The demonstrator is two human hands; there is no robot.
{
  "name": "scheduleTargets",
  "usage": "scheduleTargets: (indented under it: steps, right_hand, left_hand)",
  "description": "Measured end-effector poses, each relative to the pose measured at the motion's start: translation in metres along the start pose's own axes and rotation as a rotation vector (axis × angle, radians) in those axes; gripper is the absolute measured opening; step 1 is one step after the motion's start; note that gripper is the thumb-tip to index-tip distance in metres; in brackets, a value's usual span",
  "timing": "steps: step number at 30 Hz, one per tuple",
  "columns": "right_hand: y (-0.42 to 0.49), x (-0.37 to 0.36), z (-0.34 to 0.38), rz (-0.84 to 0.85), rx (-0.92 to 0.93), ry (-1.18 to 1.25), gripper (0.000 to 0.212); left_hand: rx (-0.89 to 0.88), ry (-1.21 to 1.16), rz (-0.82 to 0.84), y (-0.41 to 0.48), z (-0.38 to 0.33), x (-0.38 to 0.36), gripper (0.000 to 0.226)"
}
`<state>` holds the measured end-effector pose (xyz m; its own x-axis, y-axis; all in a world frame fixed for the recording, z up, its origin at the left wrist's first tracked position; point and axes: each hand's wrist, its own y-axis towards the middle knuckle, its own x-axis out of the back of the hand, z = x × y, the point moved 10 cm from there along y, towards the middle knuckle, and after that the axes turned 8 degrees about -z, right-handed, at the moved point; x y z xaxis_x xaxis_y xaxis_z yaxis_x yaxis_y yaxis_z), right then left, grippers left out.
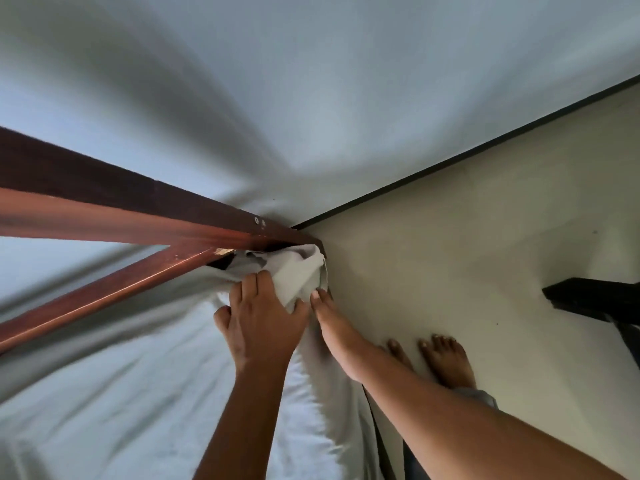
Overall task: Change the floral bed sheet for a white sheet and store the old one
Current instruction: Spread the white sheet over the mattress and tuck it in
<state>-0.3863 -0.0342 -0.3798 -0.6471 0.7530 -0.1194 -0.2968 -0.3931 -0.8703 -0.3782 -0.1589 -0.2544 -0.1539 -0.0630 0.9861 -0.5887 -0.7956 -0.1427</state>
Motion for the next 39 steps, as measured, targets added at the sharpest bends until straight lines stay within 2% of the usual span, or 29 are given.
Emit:
scheduleTargets:
  steps: [4,7,10,13,17,19,21,23,26,27,29,30,31,33,35,36,38,39]
  right_hand:
    - [0.008,-0.001,0.015,-0.024,-0.043,0.0,0.082]
    - [-0.005,0.006,0.02,-0.037,-0.081,-0.076,0.068]
    - [-0.029,0.006,0.021,-0.045,-0.092,-0.032,0.061]
    - [-0.048,0.002,0.032,-0.055,-0.029,0.014,0.052]
    - [-0.058,-0.005,0.033,-0.02,0.011,0.057,0.049]
    - [-0.061,-0.003,0.031,-0.01,-0.013,0.091,0.044]
    - [-0.059,0.004,0.028,-0.014,-0.051,0.13,0.041]
    - [-0.055,0.014,0.019,-0.043,-0.097,0.163,0.034]
    - [-0.041,0.04,-0.011,-0.253,-0.241,0.443,0.021]
    - [-0.035,0.053,-0.012,-0.353,-0.208,0.464,0.02]
    - [-0.023,0.081,0.011,-0.509,-0.007,0.25,0.021]
    - [-0.018,0.087,0.03,-0.532,0.101,0.158,0.024]
    - [-0.011,0.083,0.048,-0.475,0.187,0.121,0.028]
    - [0.001,0.058,0.07,-0.241,0.198,0.065,0.032]
    - [0.004,0.028,0.068,0.046,0.034,0.043,0.039]
    - [0.001,0.019,0.059,0.158,-0.096,0.056,0.043]
    - [-0.008,0.009,0.037,0.296,-0.3,0.075,0.055]
    - [-0.01,0.005,0.025,0.345,-0.352,0.099,0.064]
  left_hand:
    - [0.042,-0.051,-0.034,-0.013,0.001,0.032,0.049]
    - [0.021,-0.002,-0.03,-0.013,-0.002,0.057,0.045]
    - [-0.059,0.15,0.023,-0.005,-0.012,0.073,0.048]
    - [-0.153,0.396,0.287,0.012,-0.027,0.065,0.055]
    - [-0.126,0.362,0.722,0.031,-0.043,0.013,0.044]
    - [-0.253,0.454,0.805,0.029,-0.06,-0.005,0.036]
    - [-0.433,0.513,0.794,0.02,-0.08,-0.013,0.03]
    - [-0.574,0.558,0.754,0.01,-0.093,-0.019,0.035]
    - [-0.689,0.651,0.754,0.0,-0.099,-0.031,0.032]
    - [-0.721,0.666,0.743,-0.003,-0.101,-0.034,0.032]
    - [-0.814,0.667,0.702,-0.013,-0.11,-0.037,0.033]
    - [-0.867,0.674,0.682,-0.021,-0.111,-0.038,0.035]
    - [-0.923,0.689,0.68,-0.03,-0.114,-0.041,0.035]
    - [-0.961,0.841,0.719,-0.042,-0.109,-0.059,0.037]
    - [-0.803,1.028,0.708,-0.034,-0.104,-0.081,0.047]
    - [-0.691,1.109,0.761,-0.034,-0.099,-0.085,0.048]
    - [-0.512,1.24,0.962,-0.045,-0.084,-0.097,0.042]
    - [-0.504,1.229,1.115,-0.061,-0.065,-0.112,0.043]
